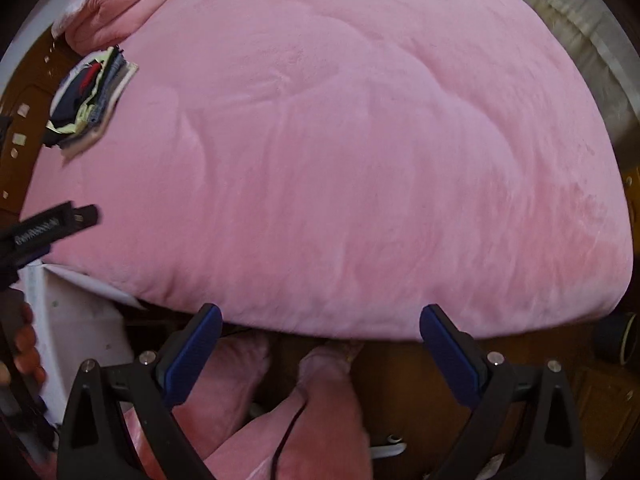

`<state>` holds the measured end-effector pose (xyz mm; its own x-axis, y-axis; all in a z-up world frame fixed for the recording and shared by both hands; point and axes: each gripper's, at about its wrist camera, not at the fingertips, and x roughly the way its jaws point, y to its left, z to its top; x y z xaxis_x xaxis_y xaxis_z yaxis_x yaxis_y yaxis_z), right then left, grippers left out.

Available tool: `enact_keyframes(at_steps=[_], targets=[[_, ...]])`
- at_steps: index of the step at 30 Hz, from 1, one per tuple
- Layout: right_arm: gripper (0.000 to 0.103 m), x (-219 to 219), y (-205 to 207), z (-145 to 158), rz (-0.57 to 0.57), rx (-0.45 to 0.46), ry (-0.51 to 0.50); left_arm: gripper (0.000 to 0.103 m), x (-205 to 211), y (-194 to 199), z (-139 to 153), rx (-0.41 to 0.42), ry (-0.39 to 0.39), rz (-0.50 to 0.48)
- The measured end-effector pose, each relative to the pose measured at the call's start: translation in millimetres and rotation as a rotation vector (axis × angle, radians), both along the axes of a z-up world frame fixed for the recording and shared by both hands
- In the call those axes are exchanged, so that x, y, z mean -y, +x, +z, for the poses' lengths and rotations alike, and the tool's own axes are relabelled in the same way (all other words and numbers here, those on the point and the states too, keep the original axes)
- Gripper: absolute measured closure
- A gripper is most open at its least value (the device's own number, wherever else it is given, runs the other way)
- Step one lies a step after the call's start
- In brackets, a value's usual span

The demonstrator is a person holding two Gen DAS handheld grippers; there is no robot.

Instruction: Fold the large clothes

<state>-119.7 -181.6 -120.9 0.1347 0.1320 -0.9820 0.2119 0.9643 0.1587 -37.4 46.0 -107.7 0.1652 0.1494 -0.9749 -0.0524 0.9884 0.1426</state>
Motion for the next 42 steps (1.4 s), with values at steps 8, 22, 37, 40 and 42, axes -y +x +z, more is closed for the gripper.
enact_keyframes(at_steps=[8,22,37,40,42], targets=[[0.003,-8,-2,43,0.014,0.055,0.051,0.005,38,-31,45,0.073,-0.003,-0.165],[0.003,4,-5,108,-0.021,0.209,0.02,0.004,49,-46,105,0.169,-0.125,-0.159],[0.003,2,-22,122,-0.067,0.323,-0.007,0.002,49,-50,108,0.221,-0.094,-0.155],[0.001,2,-20,124,-0.072,0.34,-0.02,0.002,49,-50,116,0.271,-0.094,-0.17],[0.001,-1,-19,126,-0.057,0.35,-0.033,0.001,51,-51,118,0.289,-0.091,-0.181]])
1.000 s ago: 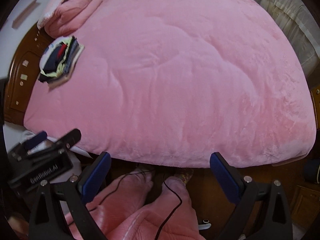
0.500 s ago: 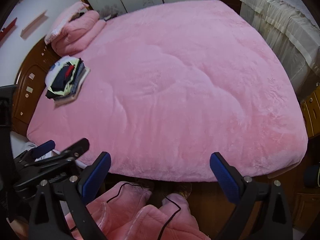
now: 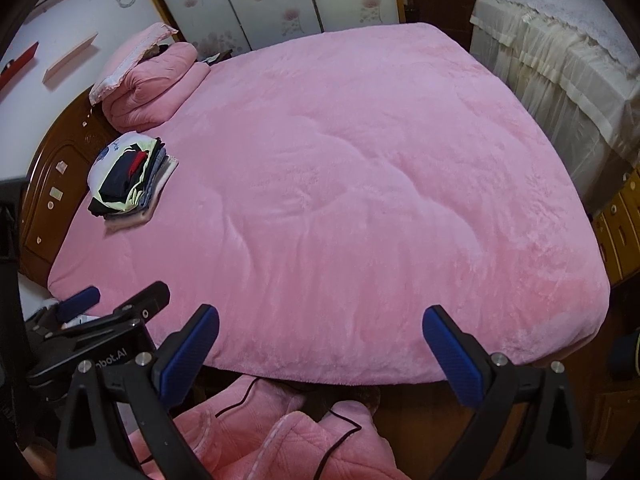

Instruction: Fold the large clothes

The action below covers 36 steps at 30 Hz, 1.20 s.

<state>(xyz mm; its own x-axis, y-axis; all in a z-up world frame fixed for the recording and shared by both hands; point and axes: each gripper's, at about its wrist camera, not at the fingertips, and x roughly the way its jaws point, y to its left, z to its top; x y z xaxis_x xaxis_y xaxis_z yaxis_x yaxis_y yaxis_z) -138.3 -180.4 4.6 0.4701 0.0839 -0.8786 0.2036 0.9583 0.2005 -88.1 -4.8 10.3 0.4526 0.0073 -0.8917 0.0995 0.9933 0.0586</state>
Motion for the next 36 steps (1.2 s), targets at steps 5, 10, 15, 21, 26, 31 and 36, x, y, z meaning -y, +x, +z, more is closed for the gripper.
enact_keyframes(at_steps=[5,10,15,21,26,31,36], targets=[[0.0,-4,1,3,0.014,0.03,-0.024,0.001,2,1,-1,0.009,-0.011,-0.015],[0.0,-4,2,3,0.02,0.03,-0.028,0.001,2,1,-2,0.006,-0.025,-0.013],[0.0,-1,4,1,0.014,0.025,-0.027,0.001,5,2,-3,0.004,-0.028,-0.018],[0.0,8,10,-1,0.02,0.013,-0.01,0.001,5,2,-4,0.003,-0.027,-0.017],[0.0,8,10,-1,0.015,0.008,-0.006,0.001,3,2,-3,0.004,-0.039,-0.012],[0.0,9,14,-2,0.016,0.004,-0.002,0.001,3,3,-3,0.006,-0.029,-0.012],[0.0,8,17,-2,0.021,-0.004,0.001,0.001,1,6,-2,-0.003,-0.023,-0.012]])
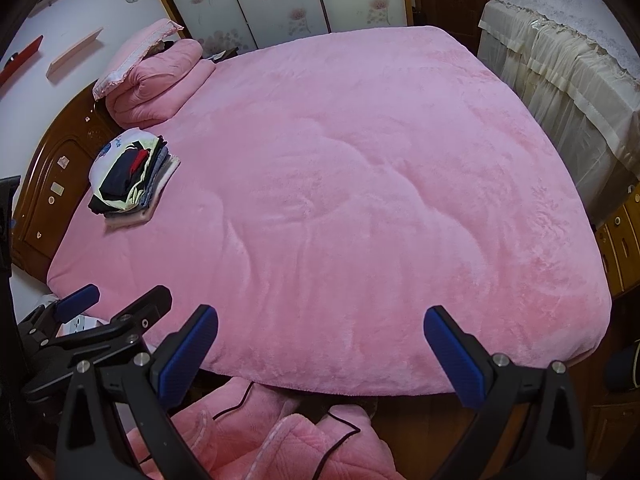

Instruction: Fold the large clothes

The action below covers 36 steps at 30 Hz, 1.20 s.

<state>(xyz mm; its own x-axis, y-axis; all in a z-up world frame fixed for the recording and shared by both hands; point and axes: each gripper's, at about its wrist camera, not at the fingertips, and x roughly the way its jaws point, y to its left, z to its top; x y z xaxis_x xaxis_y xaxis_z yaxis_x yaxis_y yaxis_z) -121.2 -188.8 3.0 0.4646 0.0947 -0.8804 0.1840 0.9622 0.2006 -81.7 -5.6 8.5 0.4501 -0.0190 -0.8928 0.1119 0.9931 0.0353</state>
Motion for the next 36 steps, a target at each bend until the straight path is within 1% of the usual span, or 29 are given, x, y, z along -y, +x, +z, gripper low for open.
enact_keyframes(at_steps=[8,14,21,36], targets=[[0.0,1,4,2,0.002,-0.006,0.003,0.001,0,4,8,0.002,0.008,-0.007],[0.0,0,5,3,-0.019,-0.008,0.01,0.001,2,8,12,0.013,0.017,-0.026],[0.0,3,8,-1,-0.036,-0.046,0.023,0.001,-1,16,3,-0.031,-0.003,-0.035],[0.0,0,9,-3,-0.039,-0.062,0.026,0.001,-4,15,3,-0.024,0.004,-0.033]])
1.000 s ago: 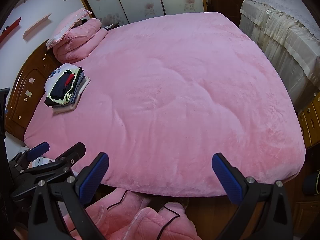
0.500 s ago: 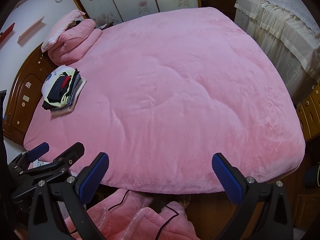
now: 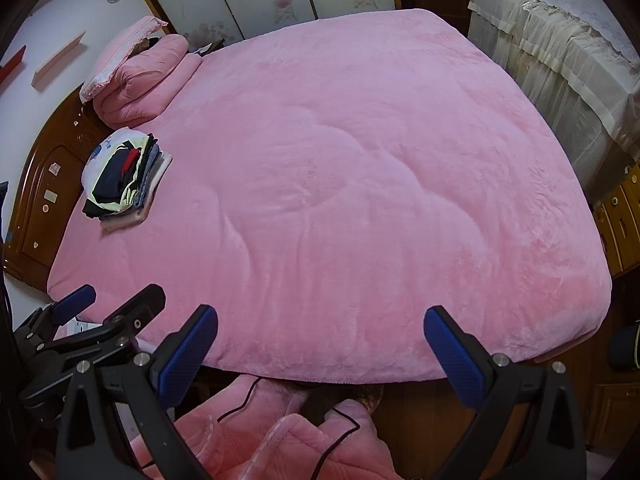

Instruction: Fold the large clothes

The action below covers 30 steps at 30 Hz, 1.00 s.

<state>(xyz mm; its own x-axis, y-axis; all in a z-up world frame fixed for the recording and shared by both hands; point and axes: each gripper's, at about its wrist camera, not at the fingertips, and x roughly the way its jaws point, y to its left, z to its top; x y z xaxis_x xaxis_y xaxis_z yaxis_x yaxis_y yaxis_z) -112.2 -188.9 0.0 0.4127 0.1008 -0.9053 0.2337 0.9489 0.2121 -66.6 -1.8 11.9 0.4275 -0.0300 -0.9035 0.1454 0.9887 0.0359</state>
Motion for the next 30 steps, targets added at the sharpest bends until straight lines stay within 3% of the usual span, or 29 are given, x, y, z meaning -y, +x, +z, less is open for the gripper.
enact_keyframes(at_steps=[17,30], targets=[[0.0,-3,2,-1,0.008,0.006,-0.006,0.001,0,2,2,-0.002,0.009,0.007],[0.0,20,8,-9,-0.022,-0.012,0.062,0.001,17,4,4,0.016,0.08,-0.024]])
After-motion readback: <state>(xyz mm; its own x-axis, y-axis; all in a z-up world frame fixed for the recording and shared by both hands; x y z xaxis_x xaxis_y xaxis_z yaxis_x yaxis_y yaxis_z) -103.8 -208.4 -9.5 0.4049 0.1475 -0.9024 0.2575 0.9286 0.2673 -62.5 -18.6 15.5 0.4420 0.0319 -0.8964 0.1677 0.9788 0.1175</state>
